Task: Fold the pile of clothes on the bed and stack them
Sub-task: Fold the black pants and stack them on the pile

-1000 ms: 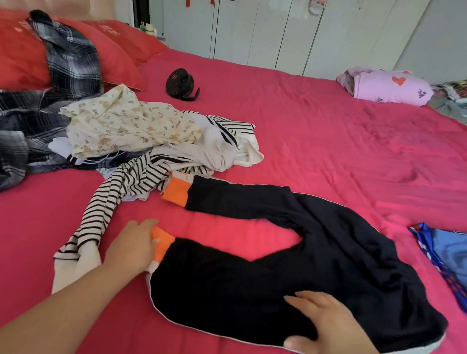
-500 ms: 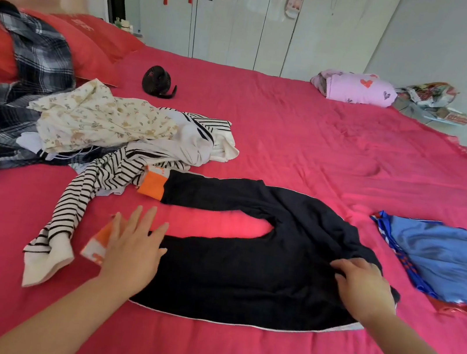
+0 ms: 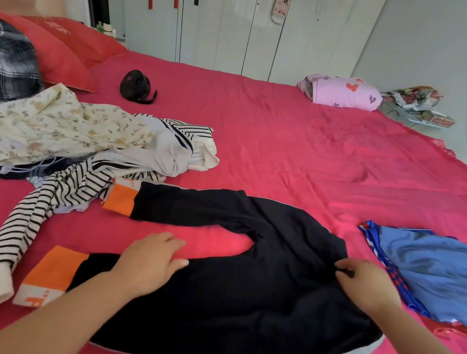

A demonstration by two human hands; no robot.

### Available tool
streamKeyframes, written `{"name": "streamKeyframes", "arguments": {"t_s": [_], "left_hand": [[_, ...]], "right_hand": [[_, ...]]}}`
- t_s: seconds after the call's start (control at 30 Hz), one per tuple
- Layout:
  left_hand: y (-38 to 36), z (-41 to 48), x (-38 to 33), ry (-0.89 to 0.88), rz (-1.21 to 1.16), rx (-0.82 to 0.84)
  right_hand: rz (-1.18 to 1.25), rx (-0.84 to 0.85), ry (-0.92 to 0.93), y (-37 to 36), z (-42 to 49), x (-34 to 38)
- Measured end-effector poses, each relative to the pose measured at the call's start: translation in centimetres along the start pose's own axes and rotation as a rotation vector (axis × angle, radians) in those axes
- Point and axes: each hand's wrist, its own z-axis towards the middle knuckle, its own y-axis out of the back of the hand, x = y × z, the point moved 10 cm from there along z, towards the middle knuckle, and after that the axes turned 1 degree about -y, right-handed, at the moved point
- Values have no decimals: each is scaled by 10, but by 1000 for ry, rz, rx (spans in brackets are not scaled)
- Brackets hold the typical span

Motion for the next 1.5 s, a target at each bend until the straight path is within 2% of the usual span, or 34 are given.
{"name": "streamKeyframes", "arguments": {"t_s": [0.1,0.23,0.37,0.57,0.73,0.83,0.93,1.2,1.33,1.43,1.5], "left_hand": [[17,39,6,4,3,-10],[21,96,20,47,-9,-11],[15,137,48,126,10,-39],[-20,163,84,242,14,72],[-16,160,110,361,142,65],[-8,155,114,375,252,36],[13,150,107,323,330,-86],[92,83,97,195,291,-430],[108,16,75,110,323,-582],[93,-33,62,79,326,-566],[74,-58,49,15,353,-498]], "right_hand": [[98,-25,24,10,33,16],[58,-51,4,5,84,22],[-105,72,-20,-23,123,18],[-253,223,65,-58,145,25],[-441,-61,-82,-12,155,15],[-504,-57,-147,-11,148,4],[-445,-73,-138,-10,142,6],[-115,-360,-1,53,92,17],[-68,-437,53,65,40,9],[-80,-484,124,64,-7,3],[-170,-452,173,52,-35,0]]}}
